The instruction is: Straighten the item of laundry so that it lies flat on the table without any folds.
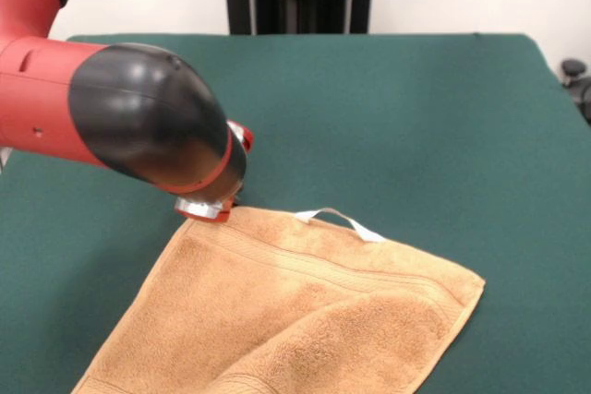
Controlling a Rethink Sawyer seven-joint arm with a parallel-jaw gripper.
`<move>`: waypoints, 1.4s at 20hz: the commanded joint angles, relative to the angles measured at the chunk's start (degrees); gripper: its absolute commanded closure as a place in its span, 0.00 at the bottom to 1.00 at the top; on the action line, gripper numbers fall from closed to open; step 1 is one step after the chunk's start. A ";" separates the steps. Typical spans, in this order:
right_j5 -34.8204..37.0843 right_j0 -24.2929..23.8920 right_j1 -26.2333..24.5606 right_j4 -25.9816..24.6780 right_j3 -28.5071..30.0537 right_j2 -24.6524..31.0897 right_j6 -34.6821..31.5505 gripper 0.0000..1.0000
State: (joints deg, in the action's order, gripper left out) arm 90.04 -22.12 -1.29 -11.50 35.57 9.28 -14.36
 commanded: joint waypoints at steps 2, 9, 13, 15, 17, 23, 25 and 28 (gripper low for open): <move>-31.36 -1.19 -12.22 -1.85 3.00 8.41 -1.38 0.00; -30.52 -0.57 -12.41 -2.14 2.06 7.47 -1.50 1.00; -30.04 -0.53 -12.53 -2.12 1.79 7.52 -1.18 1.00; -30.32 -0.60 -12.39 -2.04 2.06 7.56 -1.25 1.00; -30.00 -0.57 -12.32 -1.94 2.10 7.55 -1.35 1.00; -28.89 -0.28 -12.51 -1.88 1.49 7.35 -2.17 0.00; -28.79 -0.48 -12.54 -1.62 1.59 7.53 -2.06 0.00; -28.57 -0.54 -12.55 -1.64 1.59 7.48 -1.86 0.00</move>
State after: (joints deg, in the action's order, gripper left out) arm 91.43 -23.89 -2.27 -8.89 34.91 10.28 -14.36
